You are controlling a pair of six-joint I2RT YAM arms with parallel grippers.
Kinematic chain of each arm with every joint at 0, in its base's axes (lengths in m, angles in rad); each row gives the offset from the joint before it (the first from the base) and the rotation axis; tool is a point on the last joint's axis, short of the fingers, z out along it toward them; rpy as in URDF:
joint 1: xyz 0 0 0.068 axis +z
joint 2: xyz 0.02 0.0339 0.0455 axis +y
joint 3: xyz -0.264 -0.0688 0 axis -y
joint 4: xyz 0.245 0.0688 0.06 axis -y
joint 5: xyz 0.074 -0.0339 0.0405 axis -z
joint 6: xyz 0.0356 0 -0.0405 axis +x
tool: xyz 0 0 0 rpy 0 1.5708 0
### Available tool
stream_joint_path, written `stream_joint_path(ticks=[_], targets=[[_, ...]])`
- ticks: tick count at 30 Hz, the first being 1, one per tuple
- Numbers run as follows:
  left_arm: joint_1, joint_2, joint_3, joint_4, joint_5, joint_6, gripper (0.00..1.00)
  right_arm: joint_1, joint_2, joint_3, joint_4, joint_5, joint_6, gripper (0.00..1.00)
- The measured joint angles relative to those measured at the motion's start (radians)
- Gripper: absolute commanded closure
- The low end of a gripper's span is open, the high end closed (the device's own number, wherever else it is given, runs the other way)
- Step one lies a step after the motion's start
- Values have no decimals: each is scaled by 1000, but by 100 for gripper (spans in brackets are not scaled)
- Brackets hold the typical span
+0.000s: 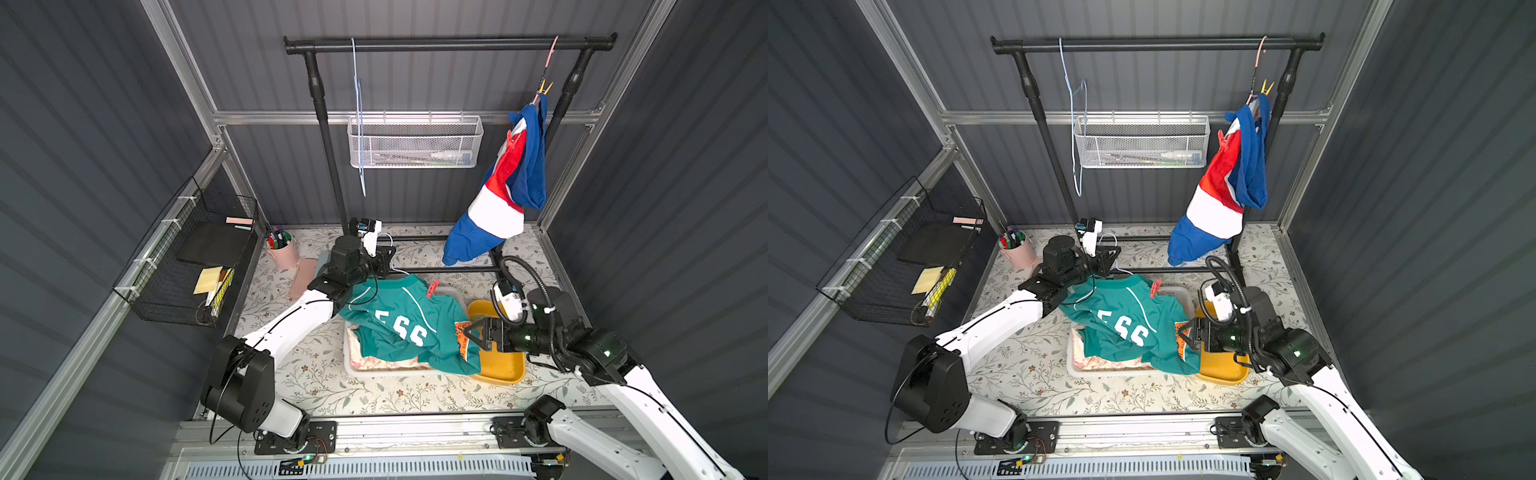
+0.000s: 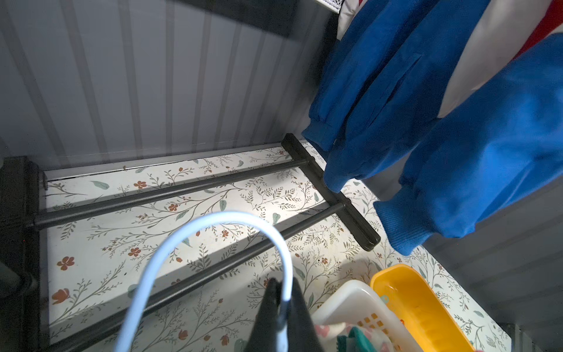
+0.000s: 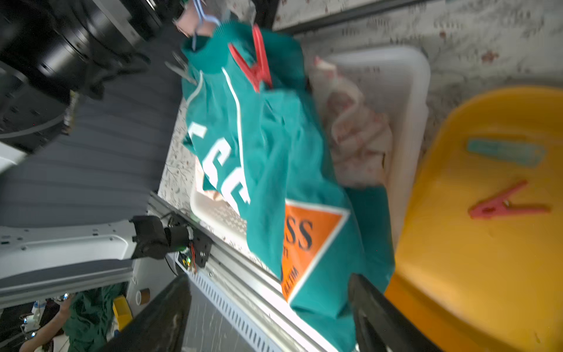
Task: Remove the clothespins securing jackets to the hanger
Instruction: Adjust the jacket in the basket.
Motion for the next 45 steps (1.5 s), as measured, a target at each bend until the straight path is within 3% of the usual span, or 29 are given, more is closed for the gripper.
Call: stream_joint_path(ticks=[5, 8, 16, 24, 34, 39, 40, 42, 45], targets=[[0, 0, -4, 11, 0, 1, 100, 59, -46, -85, -27, 21, 90, 23], [0, 0, -13, 23, 0, 1, 100, 101, 6, -134, 15, 27, 124, 33], [0, -2, -22, 32, -1, 3, 100, 144, 193, -165, 214, 29, 164, 87], [5, -39, -20, 17, -35, 8, 100, 144, 322, -164, 382, 53, 160, 97], [-15, -36, -29, 31, -26, 8, 100, 142, 418, -334, 650, 113, 154, 91], [-43, -5, -29, 64, -27, 8, 100, 142, 388, -405, 731, 155, 158, 81], [-47, 0, -29, 68, -30, 8, 100, 142, 374, -415, 734, 161, 158, 78], [-51, 5, -29, 75, -37, 7, 100, 141, 335, -422, 708, 175, 151, 56], [-57, 5, -29, 82, -56, 4, 100, 136, 241, -393, 621, 183, 123, 31]])
